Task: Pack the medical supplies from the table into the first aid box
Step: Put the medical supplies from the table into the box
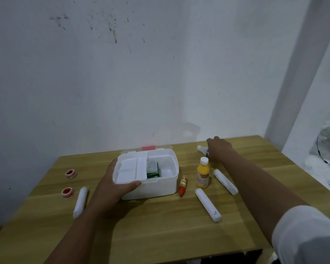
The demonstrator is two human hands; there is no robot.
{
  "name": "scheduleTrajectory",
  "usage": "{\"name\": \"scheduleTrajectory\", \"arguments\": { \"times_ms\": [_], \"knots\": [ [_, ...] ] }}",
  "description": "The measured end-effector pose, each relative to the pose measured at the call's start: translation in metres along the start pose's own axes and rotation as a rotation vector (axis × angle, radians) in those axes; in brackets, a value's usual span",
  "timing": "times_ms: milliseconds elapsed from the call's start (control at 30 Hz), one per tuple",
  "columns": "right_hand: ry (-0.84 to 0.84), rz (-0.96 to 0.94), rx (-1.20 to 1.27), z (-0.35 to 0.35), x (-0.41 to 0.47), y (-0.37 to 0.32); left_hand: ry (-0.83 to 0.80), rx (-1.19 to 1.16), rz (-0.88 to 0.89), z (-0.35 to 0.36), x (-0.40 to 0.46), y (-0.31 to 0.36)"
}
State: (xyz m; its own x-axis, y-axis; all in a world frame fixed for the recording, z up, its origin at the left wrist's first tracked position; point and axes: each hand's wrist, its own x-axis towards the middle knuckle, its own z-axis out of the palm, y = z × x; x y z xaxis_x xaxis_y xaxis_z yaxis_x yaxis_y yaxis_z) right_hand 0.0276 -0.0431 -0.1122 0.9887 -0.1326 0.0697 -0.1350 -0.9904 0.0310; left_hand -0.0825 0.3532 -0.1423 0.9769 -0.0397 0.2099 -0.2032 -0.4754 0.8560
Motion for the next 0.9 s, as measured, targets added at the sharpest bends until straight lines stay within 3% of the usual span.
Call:
{"name": "scheduleTrajectory", "arguments": {
  "times_ms": [167, 267, 433, 567, 700, 900],
  "knots": [
    [-0.100, 0.086, 0.055, -0.009, -0.005, -0.001, -0.015, -0.034, 0.006, -0.002, 0.000, -0.002],
    [-0.079, 0.075, 0.270, -0.022, -0.003, 0.005, -0.015, -0.029, 0.005, 0.000, -0.003, 0.001],
    [0.108, -0.145, 0.652, -0.085, -0.013, -0.017, 0.001, -0.029, -0.001, -0.002, -0.003, 0.000],
    [-0.015, -0.302, 0.825, -0.126, -0.028, -0.054, 0.005, -0.037, 0.001, -0.002, -0.003, 0.002],
    [-0.053, -0.475, 0.677, -0.135, -0.045, -0.098, 0.022, -0.057, 0.013, 0.000, -0.004, 0.004],
    [-0.084, -0.530, 0.229, -0.104, -0.057, -0.136, -0.002, -0.058, 0.011, -0.002, -0.005, 0.004]
  ]
}}
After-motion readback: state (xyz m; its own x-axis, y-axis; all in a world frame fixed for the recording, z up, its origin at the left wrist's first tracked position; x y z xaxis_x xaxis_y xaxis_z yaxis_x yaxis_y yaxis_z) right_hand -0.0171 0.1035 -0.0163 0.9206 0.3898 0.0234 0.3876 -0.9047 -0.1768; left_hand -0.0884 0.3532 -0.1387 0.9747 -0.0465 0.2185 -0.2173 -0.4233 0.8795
